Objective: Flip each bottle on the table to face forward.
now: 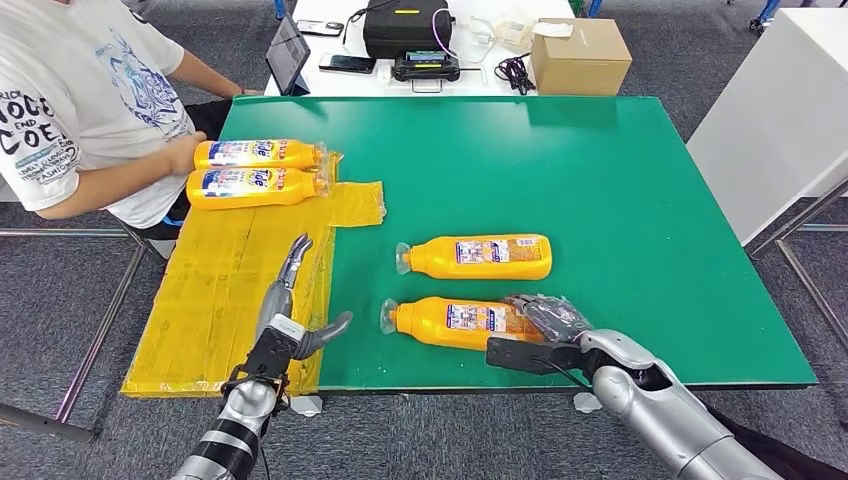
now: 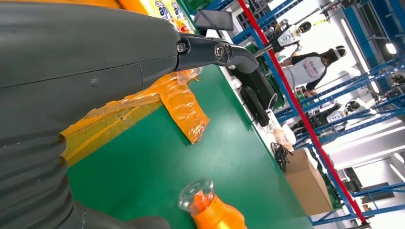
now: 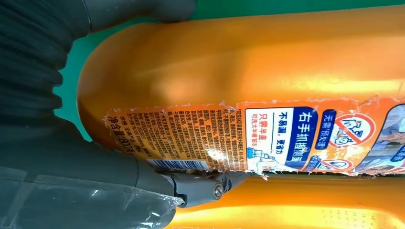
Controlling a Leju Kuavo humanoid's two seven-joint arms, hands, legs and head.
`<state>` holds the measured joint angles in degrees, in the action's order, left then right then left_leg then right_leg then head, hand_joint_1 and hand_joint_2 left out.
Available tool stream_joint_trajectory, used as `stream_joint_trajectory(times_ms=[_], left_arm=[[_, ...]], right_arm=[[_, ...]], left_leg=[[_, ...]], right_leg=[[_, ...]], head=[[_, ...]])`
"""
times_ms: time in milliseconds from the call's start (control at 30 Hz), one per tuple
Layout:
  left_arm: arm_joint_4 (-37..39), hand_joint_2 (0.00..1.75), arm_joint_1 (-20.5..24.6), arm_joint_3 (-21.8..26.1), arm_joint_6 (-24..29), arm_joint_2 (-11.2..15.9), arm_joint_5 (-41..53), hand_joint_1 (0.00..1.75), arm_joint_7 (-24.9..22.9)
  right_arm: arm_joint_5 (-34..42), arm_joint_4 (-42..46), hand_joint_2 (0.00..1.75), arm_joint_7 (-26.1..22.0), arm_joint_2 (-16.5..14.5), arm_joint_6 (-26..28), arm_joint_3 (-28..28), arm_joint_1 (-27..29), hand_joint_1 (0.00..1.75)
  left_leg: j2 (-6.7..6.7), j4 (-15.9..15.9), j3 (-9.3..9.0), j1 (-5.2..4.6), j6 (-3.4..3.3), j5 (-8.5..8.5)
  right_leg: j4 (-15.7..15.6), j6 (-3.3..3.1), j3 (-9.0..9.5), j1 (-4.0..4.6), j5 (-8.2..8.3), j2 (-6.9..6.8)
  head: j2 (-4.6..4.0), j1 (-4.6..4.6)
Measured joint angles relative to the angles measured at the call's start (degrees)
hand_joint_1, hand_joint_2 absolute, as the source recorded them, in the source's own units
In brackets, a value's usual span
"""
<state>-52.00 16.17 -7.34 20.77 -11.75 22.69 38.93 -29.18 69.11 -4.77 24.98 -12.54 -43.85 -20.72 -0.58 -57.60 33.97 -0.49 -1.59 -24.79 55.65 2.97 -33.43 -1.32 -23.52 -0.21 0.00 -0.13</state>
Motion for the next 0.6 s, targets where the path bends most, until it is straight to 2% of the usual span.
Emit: stream_joint_trajectory(times_ms=[267, 400, 500, 600], left_arm=[[0.3, 1.75, 0.0, 0.01, -0.23, -0.03, 0.03, 0.0, 0.0], [0.32, 1.75, -0.02, 0.03, -0.39, -0.03, 0.09, 0.0, 0.0], [-0.46, 1.75, -0.76, 0.54, -1.45, -0.05, -0.37, 0.0, 0.0], [-4.28, 1.75, -3.28, 1.96, -3.4, -0.39, -2.33, 0.0, -0.02]], right_arm=[[-0.29, 0.04, 1.75, -0.43, -0.31, 0.97, 0.11, 0.9, 1.75], [-0.48, 1.13, 1.75, -5.3, -1.22, 5.21, 1.61, 3.38, 1.75], [-1.19, 5.12, 1.75, -10.07, -4.62, 11.21, 5.91, 8.51, 1.75], [-5.08, 11.73, 1.75, -10.58, -10.12, 19.11, 12.43, 14.0, 1.75]], left_leg=[[0.0, 0.0, -0.11, 0.0, 0.0, 0.0], [-0.03, 0.01, -0.1, 0.02, 0.0, 0.0], [-0.07, 0.03, 0.03, 0.06, 0.01, 0.0], [-0.05, 0.03, 0.12, 0.09, 0.02, -0.01]], right_leg=[[0.0, 0.0, 0.11, 0.01, 0.0, 0.0], [0.01, 0.0, 0.14, 0.03, 0.0, 0.0], [0.03, -0.01, 0.07, 0.08, -0.01, -0.01], [0.04, -0.02, -0.1, 0.11, -0.02, -0.01]], head=[[0.0, -0.01], [0.0, 0.0], [0.0, 0.01], [0.0, -0.04]])
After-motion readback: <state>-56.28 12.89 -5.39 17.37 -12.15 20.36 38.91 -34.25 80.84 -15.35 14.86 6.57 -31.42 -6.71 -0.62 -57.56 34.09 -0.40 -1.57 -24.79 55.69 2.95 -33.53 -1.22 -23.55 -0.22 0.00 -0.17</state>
